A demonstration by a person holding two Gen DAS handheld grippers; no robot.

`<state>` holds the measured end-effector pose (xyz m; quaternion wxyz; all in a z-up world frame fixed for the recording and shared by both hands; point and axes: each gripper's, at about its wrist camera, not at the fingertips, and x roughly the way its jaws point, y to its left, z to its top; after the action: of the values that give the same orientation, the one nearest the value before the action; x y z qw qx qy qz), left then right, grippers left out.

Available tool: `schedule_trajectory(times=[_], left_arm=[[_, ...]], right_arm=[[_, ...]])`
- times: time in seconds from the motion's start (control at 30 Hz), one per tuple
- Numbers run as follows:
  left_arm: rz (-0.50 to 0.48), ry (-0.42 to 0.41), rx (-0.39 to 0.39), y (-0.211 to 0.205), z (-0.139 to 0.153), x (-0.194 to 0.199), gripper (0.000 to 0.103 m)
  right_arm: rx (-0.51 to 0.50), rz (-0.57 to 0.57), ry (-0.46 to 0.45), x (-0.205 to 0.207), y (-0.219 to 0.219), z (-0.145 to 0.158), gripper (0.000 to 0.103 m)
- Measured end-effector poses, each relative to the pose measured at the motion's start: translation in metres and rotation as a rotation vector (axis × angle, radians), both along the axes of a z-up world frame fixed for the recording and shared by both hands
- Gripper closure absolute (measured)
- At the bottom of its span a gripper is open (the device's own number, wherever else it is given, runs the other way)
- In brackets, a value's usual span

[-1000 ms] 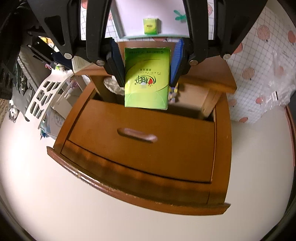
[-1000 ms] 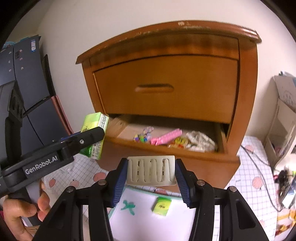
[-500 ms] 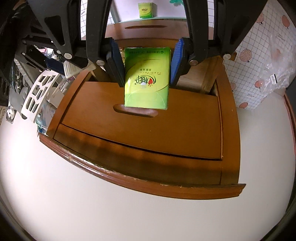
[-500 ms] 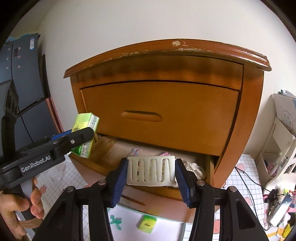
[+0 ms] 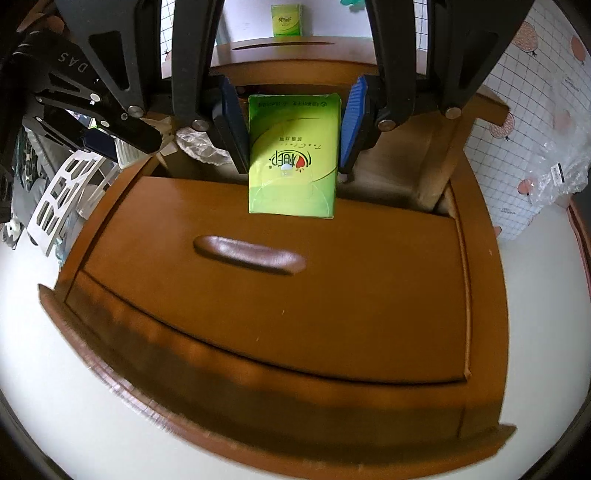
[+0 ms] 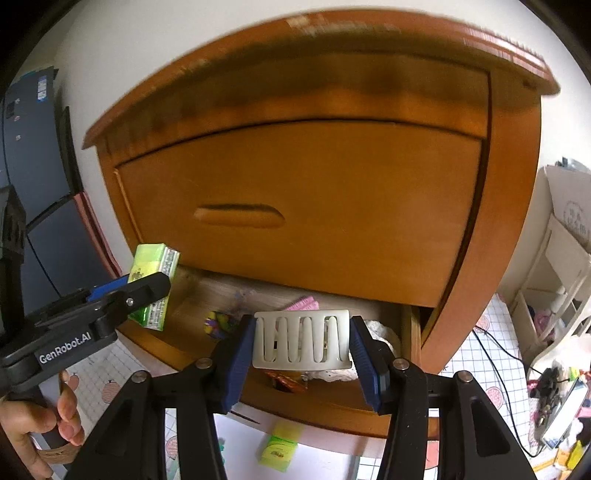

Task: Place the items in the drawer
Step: 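Carry the tissue pack with the left tool while the right tool carries the clip into the drawer, then open the left tool to drop the tissue pack while the right tool drops the clip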

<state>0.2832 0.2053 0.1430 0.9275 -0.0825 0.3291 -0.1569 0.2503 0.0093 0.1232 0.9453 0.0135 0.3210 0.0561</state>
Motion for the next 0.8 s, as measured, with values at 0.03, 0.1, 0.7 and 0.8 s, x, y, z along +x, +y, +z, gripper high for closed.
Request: schedule_trajectory(times=[0.03, 0.1, 0.7, 0.8], left_arm=[[0.002, 0.007, 0.001, -0.001, -0.003, 0.003, 0.055], [0.003, 0.021, 0.005, -0.002, -0.01, 0.007, 0.055], [0.022, 0.079, 0.023, -0.001, -0.038, 0.023, 0.054], [0.026, 0.086, 0.022, -0.001, -0.039, 0.022, 0.053]], right_arm=[[0.004, -0.004, 0.007, 0.003, -0.002, -0.003, 0.049], [0.008, -0.01, 0.017, 0.008, -0.006, -0.007, 0.049], [-0.028, -0.016, 0.054, 0.03, -0.003, -0.029, 0.049], [-0.033, -0.021, 0.057, 0.029, -0.003, -0.03, 0.049]])
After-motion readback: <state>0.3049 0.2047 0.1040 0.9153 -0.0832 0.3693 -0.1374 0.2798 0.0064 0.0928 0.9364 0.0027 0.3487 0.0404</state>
